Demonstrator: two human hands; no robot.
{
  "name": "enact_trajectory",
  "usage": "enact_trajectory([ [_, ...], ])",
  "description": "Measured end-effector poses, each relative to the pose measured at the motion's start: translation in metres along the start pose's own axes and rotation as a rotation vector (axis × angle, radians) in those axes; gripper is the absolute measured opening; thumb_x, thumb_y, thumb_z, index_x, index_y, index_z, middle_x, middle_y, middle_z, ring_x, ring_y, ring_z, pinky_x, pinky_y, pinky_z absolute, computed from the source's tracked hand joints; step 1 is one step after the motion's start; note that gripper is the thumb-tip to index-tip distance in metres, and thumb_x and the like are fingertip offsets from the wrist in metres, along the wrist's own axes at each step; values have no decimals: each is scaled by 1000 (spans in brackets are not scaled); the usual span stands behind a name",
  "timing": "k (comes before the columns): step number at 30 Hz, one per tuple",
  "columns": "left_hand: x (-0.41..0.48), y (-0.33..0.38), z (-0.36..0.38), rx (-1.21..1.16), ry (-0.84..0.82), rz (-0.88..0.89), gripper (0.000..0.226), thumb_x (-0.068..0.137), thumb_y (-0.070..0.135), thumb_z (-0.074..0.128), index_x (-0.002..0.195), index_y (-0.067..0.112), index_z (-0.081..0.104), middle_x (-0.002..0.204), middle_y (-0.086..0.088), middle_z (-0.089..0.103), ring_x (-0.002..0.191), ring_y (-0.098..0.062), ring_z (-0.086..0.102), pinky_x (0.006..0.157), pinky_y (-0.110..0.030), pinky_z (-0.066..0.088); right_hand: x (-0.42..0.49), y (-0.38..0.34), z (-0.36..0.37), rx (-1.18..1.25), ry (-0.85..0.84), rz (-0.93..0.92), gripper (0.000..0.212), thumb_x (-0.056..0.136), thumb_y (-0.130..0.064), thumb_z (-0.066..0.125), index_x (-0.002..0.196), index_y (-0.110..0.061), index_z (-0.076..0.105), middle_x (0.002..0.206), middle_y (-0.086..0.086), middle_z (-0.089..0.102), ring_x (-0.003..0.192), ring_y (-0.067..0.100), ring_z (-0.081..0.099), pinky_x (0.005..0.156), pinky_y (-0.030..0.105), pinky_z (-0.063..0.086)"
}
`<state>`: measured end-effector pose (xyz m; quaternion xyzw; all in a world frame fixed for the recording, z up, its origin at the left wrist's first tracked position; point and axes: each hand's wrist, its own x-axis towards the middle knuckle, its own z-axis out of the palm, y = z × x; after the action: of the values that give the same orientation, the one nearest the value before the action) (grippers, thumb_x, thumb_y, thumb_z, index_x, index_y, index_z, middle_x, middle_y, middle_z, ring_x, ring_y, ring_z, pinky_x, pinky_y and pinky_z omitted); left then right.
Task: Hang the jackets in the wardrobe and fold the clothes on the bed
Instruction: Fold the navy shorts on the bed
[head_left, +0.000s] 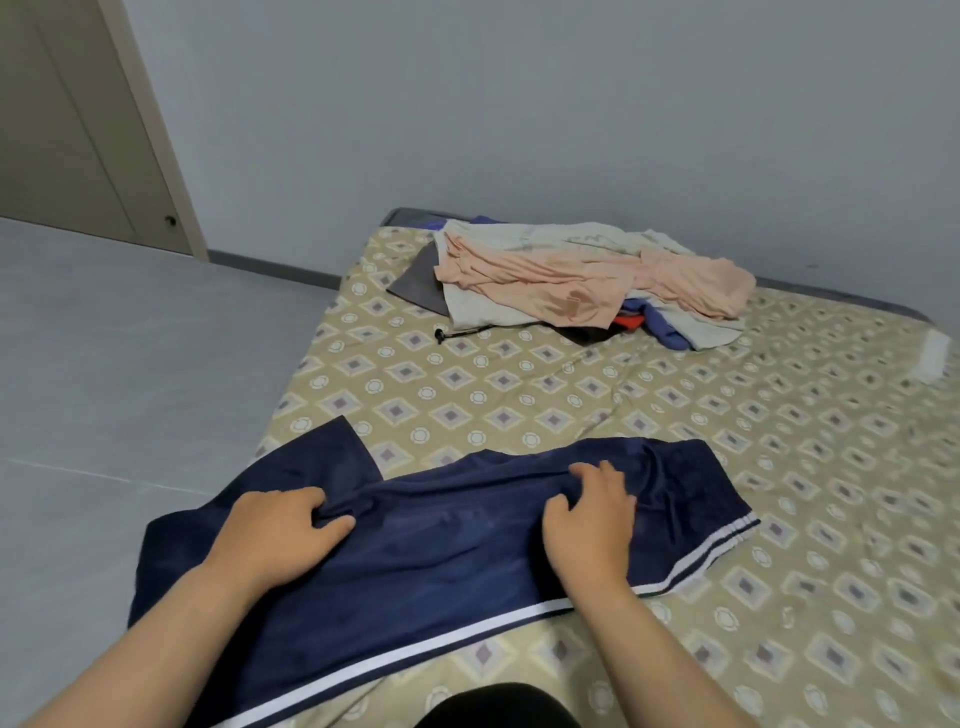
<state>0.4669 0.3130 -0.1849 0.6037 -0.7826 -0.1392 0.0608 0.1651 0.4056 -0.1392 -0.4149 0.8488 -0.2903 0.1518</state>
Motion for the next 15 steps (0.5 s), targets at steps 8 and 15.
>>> enact_trajectory([
  [8,-53,-78,-23,-75,-100,-208,19,77,52,54,83,35,59,81,16,66,90,-16,61,72,-29,38,-97,-107,99,56,-768,-452,47,98,-26,51,144,-25,41,151,-10,36,138,12,38,108,18,27],
  [15,-54,-101,-46,-319,-345,-263,19,64,18,52,74,30,63,77,13,64,78,-12,60,66,-27,43,-124,-138,142,-55,-763,-555,81,89,-48,62,156,-31,21,165,-12,10,150,10,16,117,26,21],
])
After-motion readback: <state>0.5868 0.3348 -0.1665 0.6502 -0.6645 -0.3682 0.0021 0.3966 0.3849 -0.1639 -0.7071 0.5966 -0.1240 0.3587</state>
